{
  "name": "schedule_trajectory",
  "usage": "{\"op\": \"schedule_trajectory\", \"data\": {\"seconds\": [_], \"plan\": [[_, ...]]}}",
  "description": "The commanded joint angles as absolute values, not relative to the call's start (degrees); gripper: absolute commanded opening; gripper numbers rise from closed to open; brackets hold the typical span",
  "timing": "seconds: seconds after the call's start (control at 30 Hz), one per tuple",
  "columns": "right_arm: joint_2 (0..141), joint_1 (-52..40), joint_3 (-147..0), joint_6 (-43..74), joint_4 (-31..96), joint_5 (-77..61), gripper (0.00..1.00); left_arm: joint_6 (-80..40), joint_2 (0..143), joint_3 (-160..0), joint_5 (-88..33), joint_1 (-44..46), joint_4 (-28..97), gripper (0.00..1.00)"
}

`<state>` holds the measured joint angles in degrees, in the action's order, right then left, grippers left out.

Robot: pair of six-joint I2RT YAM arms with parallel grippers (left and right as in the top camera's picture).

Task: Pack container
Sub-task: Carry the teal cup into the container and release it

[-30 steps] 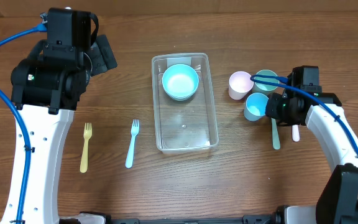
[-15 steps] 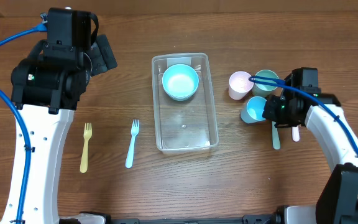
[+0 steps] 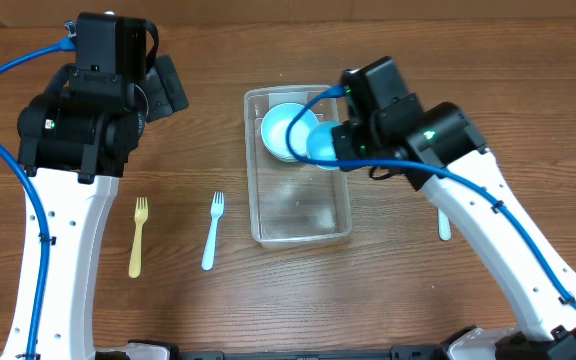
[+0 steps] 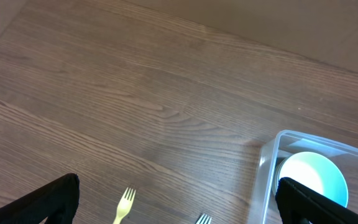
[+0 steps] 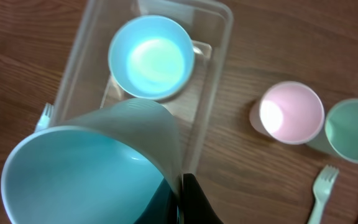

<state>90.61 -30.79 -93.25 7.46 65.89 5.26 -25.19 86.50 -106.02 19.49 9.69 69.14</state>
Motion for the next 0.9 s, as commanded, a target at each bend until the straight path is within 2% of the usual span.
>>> {"op": "schedule_trajectory", "data": {"seconds": [0.0, 0.23, 0.4, 0.87], "plan": [[94.41, -33.65, -94.08, 9.04, 63.37, 7.62, 0.04, -25.93, 86.52, -106.26, 19.44, 9.39, 68.99, 1.00], [106.10, -37.52, -94.08, 11.99, 61.36, 6.79, 0.04, -25.93, 86.52, -106.26, 19.44, 9.39, 68.99, 1.00], [106.87, -39.31, -94.08, 13.63, 56.25, 6.42, 0.04, -25.96, 86.52, -106.26, 19.44, 9.39, 68.99, 1.00], [112.66, -39.24, -93.97, 15.31, 55.51, 6.39, 0.04, -25.93, 86.52, -106.26, 19.44, 9.39, 68.99, 1.00]]}}
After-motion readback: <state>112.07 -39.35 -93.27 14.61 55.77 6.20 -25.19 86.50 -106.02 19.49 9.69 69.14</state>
